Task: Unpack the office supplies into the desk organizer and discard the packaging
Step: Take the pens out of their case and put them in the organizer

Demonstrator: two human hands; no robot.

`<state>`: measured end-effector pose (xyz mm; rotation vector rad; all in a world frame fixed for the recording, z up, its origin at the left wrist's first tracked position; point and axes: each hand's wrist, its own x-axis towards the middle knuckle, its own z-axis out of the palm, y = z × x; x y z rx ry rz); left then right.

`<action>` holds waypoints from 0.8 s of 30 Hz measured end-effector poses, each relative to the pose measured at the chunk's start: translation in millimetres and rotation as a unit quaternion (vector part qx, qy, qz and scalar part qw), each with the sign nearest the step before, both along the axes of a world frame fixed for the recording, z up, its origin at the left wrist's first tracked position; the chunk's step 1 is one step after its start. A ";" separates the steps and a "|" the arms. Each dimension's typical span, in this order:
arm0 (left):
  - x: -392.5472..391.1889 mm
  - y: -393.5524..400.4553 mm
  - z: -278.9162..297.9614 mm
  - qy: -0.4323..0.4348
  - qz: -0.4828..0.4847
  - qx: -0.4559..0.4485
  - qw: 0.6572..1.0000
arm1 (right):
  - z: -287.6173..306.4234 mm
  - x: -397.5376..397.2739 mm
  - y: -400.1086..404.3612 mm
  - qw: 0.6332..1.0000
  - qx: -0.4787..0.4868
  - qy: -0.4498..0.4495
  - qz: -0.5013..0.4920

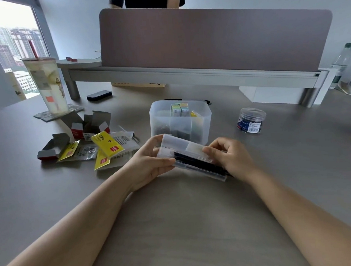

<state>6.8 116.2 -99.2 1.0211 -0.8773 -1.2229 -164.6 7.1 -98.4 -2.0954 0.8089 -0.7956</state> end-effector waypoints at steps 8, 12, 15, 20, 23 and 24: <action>1.8 3.4 -1.8 -0.161 -0.006 -0.016 0.987 | 3.0 5.9 -8.1 0.985 0.132 -0.050 -0.101; 1.3 3.4 -1.7 -0.156 -0.005 -0.013 0.988 | 6.1 7.5 -7.2 0.979 0.170 -0.037 -0.106; 1.7 3.8 -2.3 -0.102 0.012 -0.022 0.994 | 12.6 6.5 -5.1 0.977 0.183 -0.024 -0.103; 0.9 4.8 2.3 -0.022 0.098 -0.041 0.994 | 17.8 1.9 -3.1 0.946 0.303 -0.089 -0.072; -6.7 5.2 2.9 -0.063 0.115 -0.037 0.991 | 17.5 4.7 1.3 0.948 0.301 -0.086 -0.065; -9.3 5.4 2.9 -0.078 0.117 -0.034 0.989 | 17.9 7.0 2.6 0.946 0.304 -0.093 -0.064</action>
